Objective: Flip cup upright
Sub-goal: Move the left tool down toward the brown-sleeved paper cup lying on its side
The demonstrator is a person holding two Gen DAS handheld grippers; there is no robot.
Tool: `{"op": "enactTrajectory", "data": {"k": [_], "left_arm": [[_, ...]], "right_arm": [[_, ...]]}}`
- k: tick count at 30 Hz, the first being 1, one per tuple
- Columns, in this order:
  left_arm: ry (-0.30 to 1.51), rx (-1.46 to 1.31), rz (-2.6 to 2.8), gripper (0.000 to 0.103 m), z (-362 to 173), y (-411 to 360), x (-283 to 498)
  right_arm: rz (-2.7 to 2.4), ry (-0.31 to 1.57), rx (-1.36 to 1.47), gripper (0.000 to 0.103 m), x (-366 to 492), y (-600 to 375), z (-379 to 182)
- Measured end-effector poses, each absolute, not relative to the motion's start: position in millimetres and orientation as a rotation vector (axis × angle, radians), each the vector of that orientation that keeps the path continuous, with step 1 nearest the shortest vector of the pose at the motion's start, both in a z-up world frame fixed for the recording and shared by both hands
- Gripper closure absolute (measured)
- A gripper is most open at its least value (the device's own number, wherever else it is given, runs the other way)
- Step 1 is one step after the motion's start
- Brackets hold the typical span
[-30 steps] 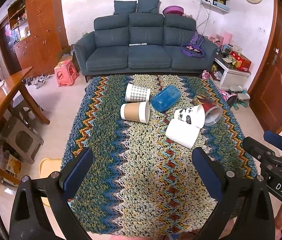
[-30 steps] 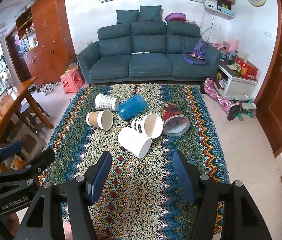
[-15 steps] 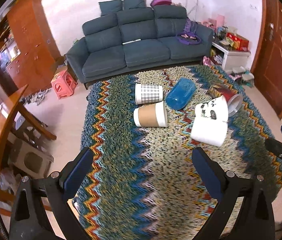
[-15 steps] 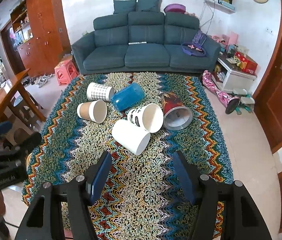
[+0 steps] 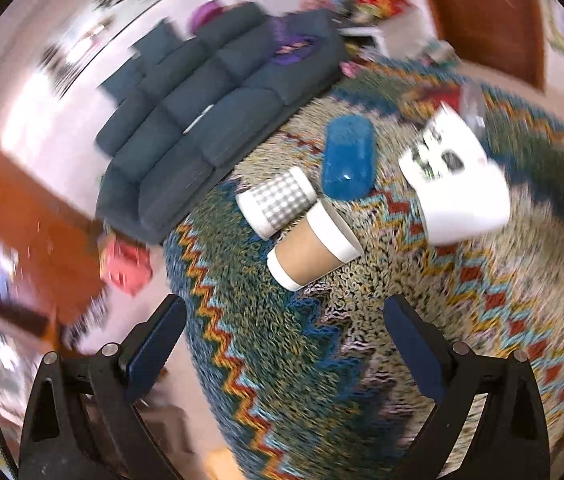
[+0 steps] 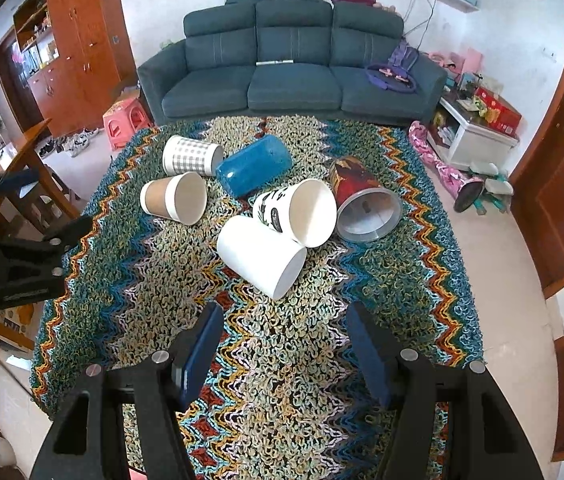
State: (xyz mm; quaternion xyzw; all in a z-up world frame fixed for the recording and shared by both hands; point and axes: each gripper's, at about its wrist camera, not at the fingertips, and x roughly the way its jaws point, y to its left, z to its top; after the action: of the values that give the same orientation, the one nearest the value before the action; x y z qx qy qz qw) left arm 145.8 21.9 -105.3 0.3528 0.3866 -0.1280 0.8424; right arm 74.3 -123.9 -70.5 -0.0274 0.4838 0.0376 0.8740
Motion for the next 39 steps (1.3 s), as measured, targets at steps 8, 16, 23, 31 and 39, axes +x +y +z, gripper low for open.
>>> {"op": "enactTrajectory", "data": {"k": [8, 16, 23, 31, 39], "left_arm": [[0.825, 0.942, -0.334, 0.004, -148.5, 9.7, 183.5], [0.818, 1.018, -0.383, 0.004, -172.8, 1.1, 207.6], [0.818, 1.034, -0.414, 0.004, -178.6, -3.1, 219.7], [0.811, 1.073, -0.476, 0.004, -183.4, -12.5, 221.3], [0.816, 1.097, -0.513, 0.004, -190.1, -20.6, 228.7]], "right_arm": [[0.072, 1.034, -0.065, 0.039, 79.6, -120.8, -82.8], [0.048, 1.075, -0.064, 0.039, 91.1, -123.7, -100.9], [0.037, 1.097, -0.079, 0.039, 101.4, -121.6, -114.1], [0.028, 1.126, -0.055, 0.039, 118.2, -121.3, -135.2], [0.043, 1.14, -0.03, 0.039, 130.7, -120.4, -152.6]]}}
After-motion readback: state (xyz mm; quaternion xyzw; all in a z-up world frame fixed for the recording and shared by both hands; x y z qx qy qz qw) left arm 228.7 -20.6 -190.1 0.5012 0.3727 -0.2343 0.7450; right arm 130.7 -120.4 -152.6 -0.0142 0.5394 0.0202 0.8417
